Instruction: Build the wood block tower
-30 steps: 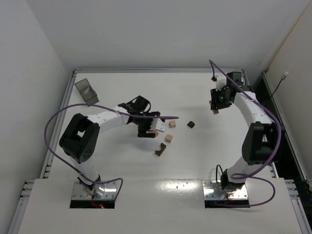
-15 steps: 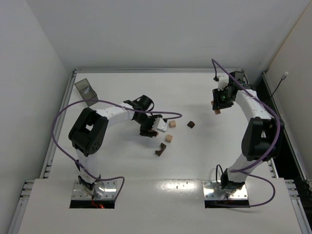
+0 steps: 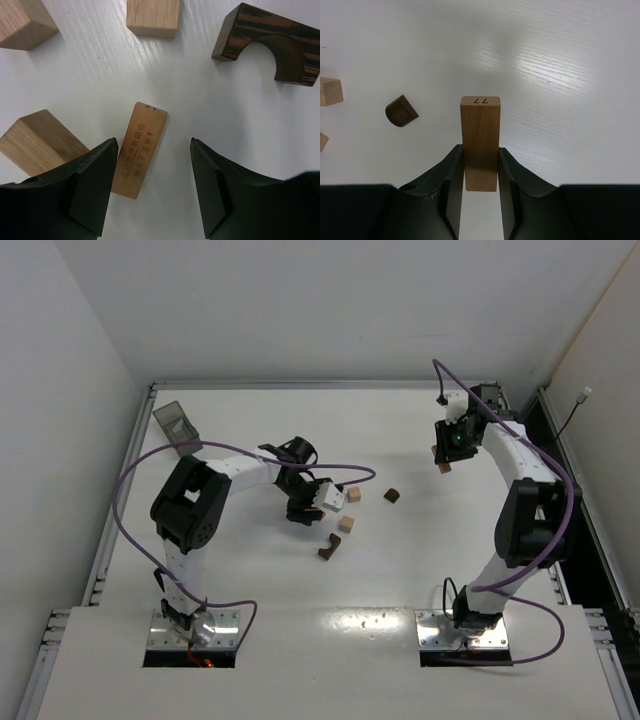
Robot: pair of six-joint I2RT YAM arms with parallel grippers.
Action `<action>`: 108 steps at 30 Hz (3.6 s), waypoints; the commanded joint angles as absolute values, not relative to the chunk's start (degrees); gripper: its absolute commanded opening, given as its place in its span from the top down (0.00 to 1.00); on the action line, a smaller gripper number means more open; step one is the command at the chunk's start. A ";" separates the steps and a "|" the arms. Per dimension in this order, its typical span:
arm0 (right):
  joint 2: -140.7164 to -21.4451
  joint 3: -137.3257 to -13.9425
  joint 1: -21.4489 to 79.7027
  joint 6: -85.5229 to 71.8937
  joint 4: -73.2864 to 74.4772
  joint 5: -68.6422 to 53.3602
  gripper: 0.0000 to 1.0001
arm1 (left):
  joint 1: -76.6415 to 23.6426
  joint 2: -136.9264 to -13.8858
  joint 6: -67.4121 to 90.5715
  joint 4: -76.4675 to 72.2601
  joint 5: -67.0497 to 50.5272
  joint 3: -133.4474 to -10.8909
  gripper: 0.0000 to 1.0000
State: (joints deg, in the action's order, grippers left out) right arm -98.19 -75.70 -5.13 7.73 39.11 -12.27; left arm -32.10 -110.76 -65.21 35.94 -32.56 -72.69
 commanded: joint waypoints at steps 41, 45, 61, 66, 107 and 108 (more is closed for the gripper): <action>-110.73 -90.51 9.57 -5.99 30.05 -10.20 1.00 | -24.52 -123.13 -12.31 31.82 -16.27 -107.49 1.00; -116.27 -92.29 11.68 -4.84 31.47 -10.99 1.00 | -24.52 -124.54 -9.32 31.82 -15.73 -108.02 1.00; -123.66 -91.67 19.07 -3.78 35.24 -14.68 1.00 | -23.99 -122.17 -6.59 31.28 -17.75 -96.87 1.00; -124.19 -90.35 20.30 -3.26 35.77 -15.73 1.00 | -24.52 -120.15 -6.67 30.76 -20.21 -92.82 1.00; -112.68 -71.10 23.29 -8.35 32.87 -15.48 1.00 | -33.84 -101.33 -4.31 10.72 -1.07 -71.53 1.00; -112.68 -70.49 23.29 -9.31 32.35 -14.69 1.00 | -33.84 -102.29 -4.31 11.24 -1.05 -71.54 1.00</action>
State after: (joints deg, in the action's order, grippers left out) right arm -114.21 -71.22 23.40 -6.61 32.73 -19.51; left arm -33.78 -99.85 -4.12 13.76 -6.44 -69.95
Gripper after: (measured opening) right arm 0.261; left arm 0.237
